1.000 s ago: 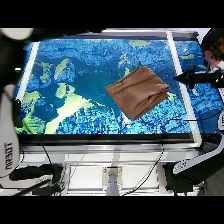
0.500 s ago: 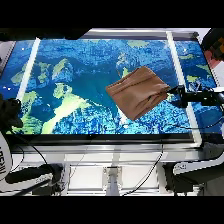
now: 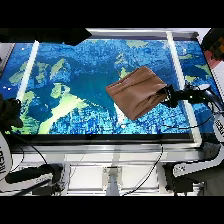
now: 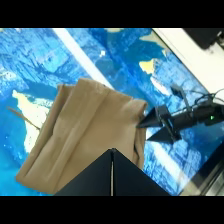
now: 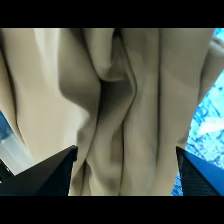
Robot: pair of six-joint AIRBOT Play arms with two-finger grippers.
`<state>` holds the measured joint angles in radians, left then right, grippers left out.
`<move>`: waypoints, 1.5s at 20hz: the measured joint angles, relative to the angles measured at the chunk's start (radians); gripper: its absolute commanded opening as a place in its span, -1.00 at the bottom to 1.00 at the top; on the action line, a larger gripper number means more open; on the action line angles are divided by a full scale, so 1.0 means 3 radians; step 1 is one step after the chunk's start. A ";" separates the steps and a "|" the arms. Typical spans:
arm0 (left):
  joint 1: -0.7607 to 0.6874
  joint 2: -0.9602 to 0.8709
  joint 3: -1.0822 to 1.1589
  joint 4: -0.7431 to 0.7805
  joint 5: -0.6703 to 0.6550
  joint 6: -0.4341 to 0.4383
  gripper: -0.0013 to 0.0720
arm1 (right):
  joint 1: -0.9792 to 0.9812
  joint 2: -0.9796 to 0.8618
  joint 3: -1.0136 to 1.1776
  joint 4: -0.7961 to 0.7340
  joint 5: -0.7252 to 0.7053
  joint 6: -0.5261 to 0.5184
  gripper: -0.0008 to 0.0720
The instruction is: Fold the clothes and pants, and hang the long-sleeved shirts on hangers.
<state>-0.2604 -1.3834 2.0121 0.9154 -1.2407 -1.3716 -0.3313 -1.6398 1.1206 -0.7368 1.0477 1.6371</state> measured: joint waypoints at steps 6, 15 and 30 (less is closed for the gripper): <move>0.0000 0.0000 0.0000 0.0001 -0.0120 0.0033 -0.92 | 0.0024 -0.0003 0.0013 0.0011 -0.0099 0.0136 0.95; 0.0001 0.0000 0.0000 -0.0004 -0.0206 0.0036 -0.92 | -0.0184 -0.0003 0.0187 -0.0342 0.0067 0.0188 0.91; 0.0001 0.0000 0.0000 -0.0011 -0.0381 0.0057 -0.92 | -0.0374 -0.0348 0.0233 0.0221 0.0567 -0.0022 0.95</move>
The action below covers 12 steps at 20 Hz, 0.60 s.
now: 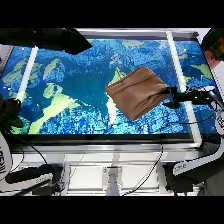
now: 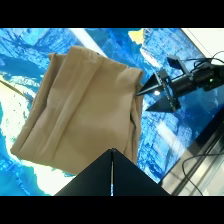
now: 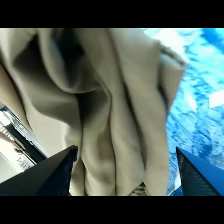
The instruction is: Fold the clothes and pants, and hang the long-sleeved shirts on hangers.
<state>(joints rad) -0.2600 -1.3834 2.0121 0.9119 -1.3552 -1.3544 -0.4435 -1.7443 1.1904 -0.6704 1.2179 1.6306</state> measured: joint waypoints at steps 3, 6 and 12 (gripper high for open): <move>0.0000 0.0000 0.0000 0.0000 -0.0008 0.0001 -0.92 | -0.0014 -0.0008 0.0000 0.0037 0.0036 -0.0089 0.95; 0.0000 0.0000 0.0000 0.0001 -0.0015 0.0001 -0.92 | 0.0020 -0.0018 0.0000 0.0050 -0.0037 -0.0142 0.96; 0.0000 0.0000 0.0000 0.0001 -0.0018 0.0003 -0.92 | 0.0072 -0.0081 0.0000 0.0136 -0.0243 -0.0337 0.95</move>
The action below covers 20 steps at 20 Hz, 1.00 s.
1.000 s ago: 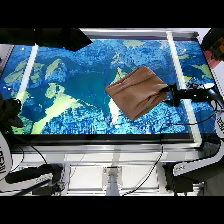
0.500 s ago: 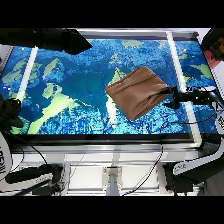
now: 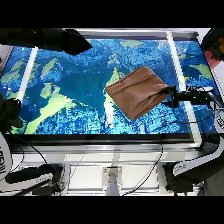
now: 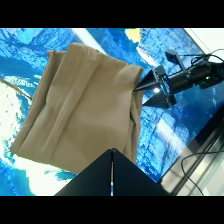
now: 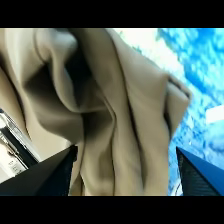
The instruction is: Fold the clothes and pants, and hang the long-sleeved shirts on hangers.
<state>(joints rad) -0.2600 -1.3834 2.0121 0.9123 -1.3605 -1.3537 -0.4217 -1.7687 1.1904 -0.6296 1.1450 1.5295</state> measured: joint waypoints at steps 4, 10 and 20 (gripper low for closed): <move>0.0000 0.0000 0.0000 -0.0001 0.0001 0.0000 -0.92 | 0.0097 -0.0060 0.0000 0.0285 -0.0154 -0.0186 0.95; 0.0000 0.0000 0.0000 -0.0001 0.0004 0.0000 -0.92 | 0.0244 -0.0093 0.0000 0.0520 -0.0401 -0.0300 0.89; 0.0000 0.0000 0.0000 -0.0001 0.0004 -0.0001 -0.92 | 0.0427 -0.0103 0.0023 0.0614 -0.0834 -0.0348 -0.95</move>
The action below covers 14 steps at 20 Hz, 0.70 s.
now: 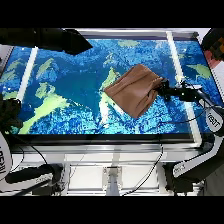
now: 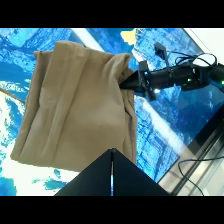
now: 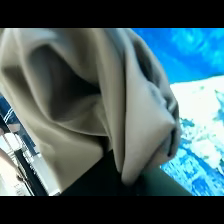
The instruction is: Fold the clothes and pants, and hang the long-sleeved shirts on hangers.
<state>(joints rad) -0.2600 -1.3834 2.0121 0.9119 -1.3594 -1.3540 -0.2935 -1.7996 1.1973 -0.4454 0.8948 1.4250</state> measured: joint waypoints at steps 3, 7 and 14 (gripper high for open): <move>0.0000 -0.0004 0.0000 0.0001 0.0001 0.0000 -0.92 | -0.0010 0.0006 0.0072 -0.0011 -0.0023 -0.0006 -0.95; 0.0000 -0.0004 0.0000 0.0000 0.0001 0.0000 -0.92 | -0.0018 0.0006 0.0168 -0.0072 -0.0003 -0.0010 -0.83; 0.0000 -0.0005 -0.0001 0.0001 0.0001 0.0000 -0.92 | -0.0018 0.0008 0.0244 -0.0170 0.0075 -0.0010 0.92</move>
<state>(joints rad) -0.2600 -1.3849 2.0117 0.9123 -1.3590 -1.3540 -0.2989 -1.7973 1.2705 -0.4965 0.9173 1.4220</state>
